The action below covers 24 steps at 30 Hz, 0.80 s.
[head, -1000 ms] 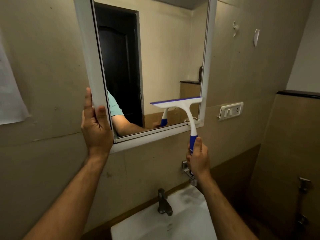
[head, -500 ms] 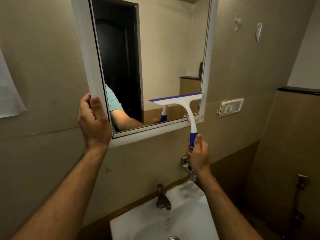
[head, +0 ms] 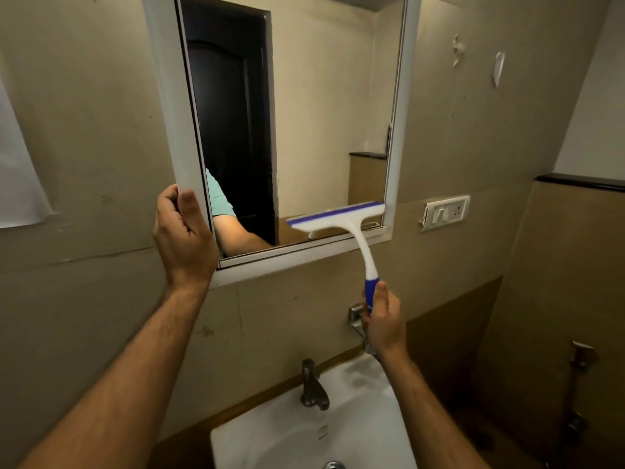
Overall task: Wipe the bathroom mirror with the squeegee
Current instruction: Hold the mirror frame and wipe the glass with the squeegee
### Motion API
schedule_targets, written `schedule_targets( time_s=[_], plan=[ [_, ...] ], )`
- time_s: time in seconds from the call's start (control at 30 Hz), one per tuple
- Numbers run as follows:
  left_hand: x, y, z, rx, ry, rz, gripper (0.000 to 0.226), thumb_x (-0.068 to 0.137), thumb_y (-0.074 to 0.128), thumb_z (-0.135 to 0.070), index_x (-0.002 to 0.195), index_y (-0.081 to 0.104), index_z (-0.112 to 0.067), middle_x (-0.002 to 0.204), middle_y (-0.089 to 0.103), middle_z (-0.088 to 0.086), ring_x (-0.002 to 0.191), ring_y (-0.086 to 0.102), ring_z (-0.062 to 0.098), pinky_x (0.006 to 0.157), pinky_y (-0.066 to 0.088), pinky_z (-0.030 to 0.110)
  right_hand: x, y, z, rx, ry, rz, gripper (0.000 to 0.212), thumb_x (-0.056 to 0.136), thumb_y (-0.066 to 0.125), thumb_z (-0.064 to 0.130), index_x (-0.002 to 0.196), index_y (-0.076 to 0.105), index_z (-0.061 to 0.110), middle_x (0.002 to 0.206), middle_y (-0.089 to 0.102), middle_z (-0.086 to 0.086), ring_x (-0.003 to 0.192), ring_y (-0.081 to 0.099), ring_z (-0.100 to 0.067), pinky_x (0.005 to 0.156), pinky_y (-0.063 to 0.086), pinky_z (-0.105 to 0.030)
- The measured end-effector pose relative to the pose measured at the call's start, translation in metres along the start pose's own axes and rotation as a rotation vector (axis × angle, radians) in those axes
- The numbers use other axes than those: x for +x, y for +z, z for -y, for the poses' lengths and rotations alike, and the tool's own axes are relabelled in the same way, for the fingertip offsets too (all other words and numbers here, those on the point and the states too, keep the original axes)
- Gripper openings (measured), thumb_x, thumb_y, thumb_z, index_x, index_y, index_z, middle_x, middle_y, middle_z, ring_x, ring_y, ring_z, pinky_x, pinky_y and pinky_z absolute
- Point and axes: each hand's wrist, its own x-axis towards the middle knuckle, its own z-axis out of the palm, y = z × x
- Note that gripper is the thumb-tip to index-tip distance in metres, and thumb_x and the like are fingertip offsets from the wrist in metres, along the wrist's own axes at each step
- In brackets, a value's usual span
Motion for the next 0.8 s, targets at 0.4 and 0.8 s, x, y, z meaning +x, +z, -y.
schedule_targets(
  time_s=[0.4, 0.8],
  plan=[
    [-0.001, -0.002, -0.001, -0.012, 0.011, 0.003, 0.040, 0.102, 0.033, -0.033, 0.114, 0.054, 0.000, 0.101, 0.063, 0.021, 0.089, 0.058, 0.029, 0.070, 0.035, 0.017, 0.038, 0.009, 0.055, 0.040, -0.075, -0.037, 0.056, 0.100, 0.025, 0.057, 0.103, 0.054, 0.010, 0.072, 0.050, -0.004, 0.056, 0.047, -0.012, 0.048, 0.039, -0.024],
    [-0.011, -0.003, 0.010, -0.018, -0.028, 0.021, 0.045, 0.101, 0.031, -0.038, 0.115, 0.054, -0.002, 0.102, 0.063, 0.020, 0.091, 0.059, 0.030, 0.073, 0.038, 0.024, 0.010, -0.009, 0.023, -0.033, -0.035, -0.040, 0.045, 0.101, 0.027, 0.051, 0.089, 0.054, 0.017, 0.069, 0.050, -0.003, 0.059, 0.047, -0.014, 0.053, 0.040, -0.028]
  ],
)
